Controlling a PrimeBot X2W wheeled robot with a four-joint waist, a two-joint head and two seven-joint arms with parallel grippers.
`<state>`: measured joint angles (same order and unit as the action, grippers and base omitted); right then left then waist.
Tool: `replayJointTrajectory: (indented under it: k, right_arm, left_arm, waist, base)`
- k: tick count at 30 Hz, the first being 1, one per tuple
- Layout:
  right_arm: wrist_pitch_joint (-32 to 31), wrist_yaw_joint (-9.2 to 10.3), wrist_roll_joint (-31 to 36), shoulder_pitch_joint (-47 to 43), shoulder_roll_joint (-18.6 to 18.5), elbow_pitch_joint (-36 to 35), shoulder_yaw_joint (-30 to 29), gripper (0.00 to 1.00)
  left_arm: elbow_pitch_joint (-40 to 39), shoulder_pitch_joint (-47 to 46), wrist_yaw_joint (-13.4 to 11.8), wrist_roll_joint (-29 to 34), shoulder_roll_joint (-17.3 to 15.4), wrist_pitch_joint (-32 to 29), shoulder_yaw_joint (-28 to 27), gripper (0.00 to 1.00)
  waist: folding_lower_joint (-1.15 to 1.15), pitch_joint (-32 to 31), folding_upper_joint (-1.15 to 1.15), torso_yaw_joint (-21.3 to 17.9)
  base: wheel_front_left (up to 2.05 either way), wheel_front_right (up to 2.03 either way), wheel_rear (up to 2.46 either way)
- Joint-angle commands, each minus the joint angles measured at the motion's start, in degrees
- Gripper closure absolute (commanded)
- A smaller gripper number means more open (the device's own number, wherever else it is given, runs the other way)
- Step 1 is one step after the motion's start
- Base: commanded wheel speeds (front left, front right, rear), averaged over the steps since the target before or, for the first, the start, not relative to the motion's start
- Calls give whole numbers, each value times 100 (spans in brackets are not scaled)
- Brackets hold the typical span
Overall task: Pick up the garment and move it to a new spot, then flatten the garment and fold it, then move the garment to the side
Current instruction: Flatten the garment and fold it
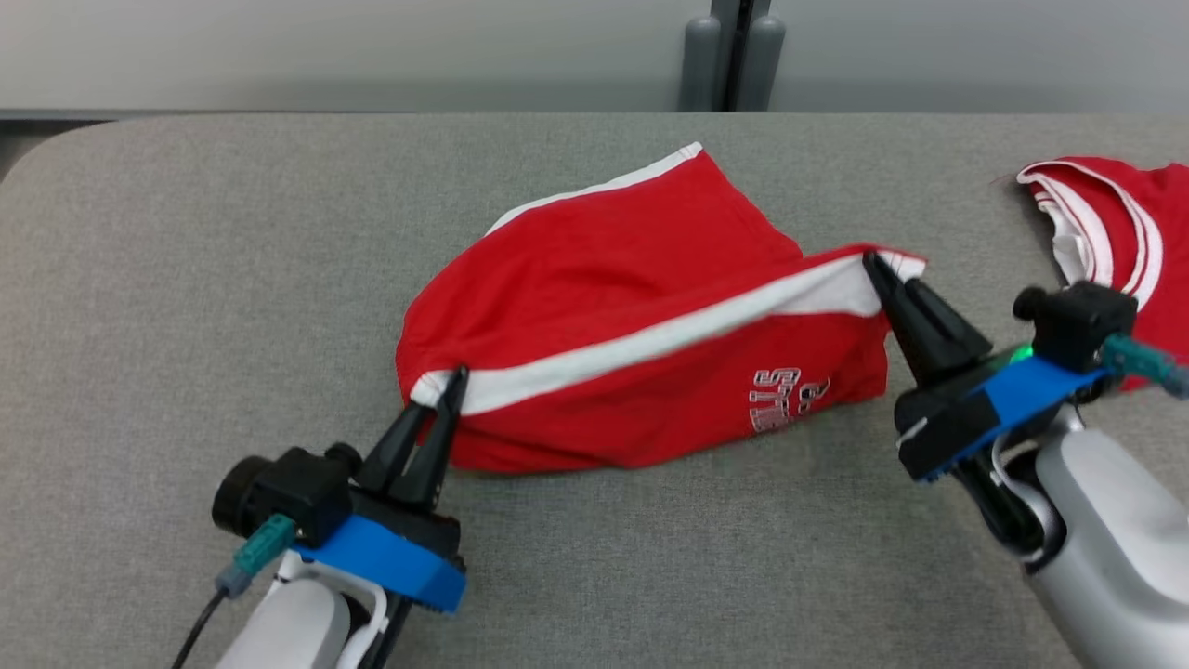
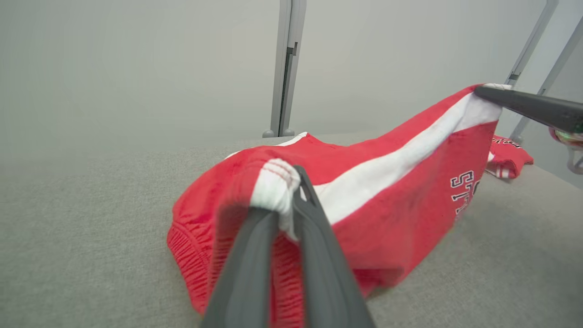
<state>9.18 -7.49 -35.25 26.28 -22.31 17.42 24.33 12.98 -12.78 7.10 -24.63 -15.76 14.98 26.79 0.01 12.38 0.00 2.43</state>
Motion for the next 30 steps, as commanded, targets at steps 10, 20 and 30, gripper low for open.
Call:
replayJointTrajectory:
  k: [10, 20, 30]
  right_arm:
    - [-176, -1, -331, 2453, 99, 1710, 580, 100]
    - [-142, -1, -464, 4094, 312, 3213, 1197, 100]
    - [46, -1, -653, 4563, 515, 4104, 1632, 62]
  left_arm:
    - [499, -1472, 35, -105, 294, 26, -195, 100]
    - [1005, -2480, 38, -278, 479, 28, -38, 100]
    - [1314, -2736, 38, -402, 612, 27, 44, 56]
  waist:
    - [-1, 1064, 0, 610]
    - [-1, 1735, 0, 971]
    - [-1, 1889, 0, 1059]
  base:
    - [0, 0, 0]
    - [0, 0, 0]
    - [0, 0, 0]
